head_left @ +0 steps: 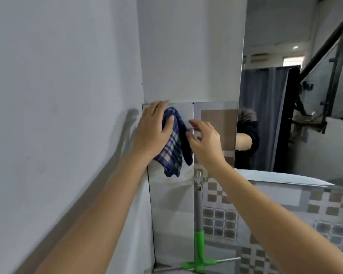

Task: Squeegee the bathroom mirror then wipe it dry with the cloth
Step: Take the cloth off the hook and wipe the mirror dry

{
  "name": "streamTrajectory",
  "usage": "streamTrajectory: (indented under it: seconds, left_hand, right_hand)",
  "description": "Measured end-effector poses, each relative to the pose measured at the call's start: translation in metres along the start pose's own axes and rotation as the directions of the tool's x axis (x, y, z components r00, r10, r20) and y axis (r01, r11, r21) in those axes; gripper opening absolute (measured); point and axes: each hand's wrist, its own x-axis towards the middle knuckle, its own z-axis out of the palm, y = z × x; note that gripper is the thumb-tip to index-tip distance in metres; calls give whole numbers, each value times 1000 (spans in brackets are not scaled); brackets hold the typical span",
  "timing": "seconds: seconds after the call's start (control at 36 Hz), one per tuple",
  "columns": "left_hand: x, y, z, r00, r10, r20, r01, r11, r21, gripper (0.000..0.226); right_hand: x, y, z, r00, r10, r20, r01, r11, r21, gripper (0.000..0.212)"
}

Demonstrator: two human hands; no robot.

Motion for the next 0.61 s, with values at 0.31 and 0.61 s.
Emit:
streamTrajectory:
  seconds: [0.31, 0.61]
  left_hand:
    - [7, -13, 6, 975, 50, 217, -48, 999, -14, 48]
    - [20, 22, -18, 975, -64, 213, 150, 897, -417, 42]
  right_hand:
    - [29, -1, -7, 998, -38, 59, 49, 979, -198, 19]
    - [74, -69, -46, 948, -319, 5, 316, 934, -168, 23]
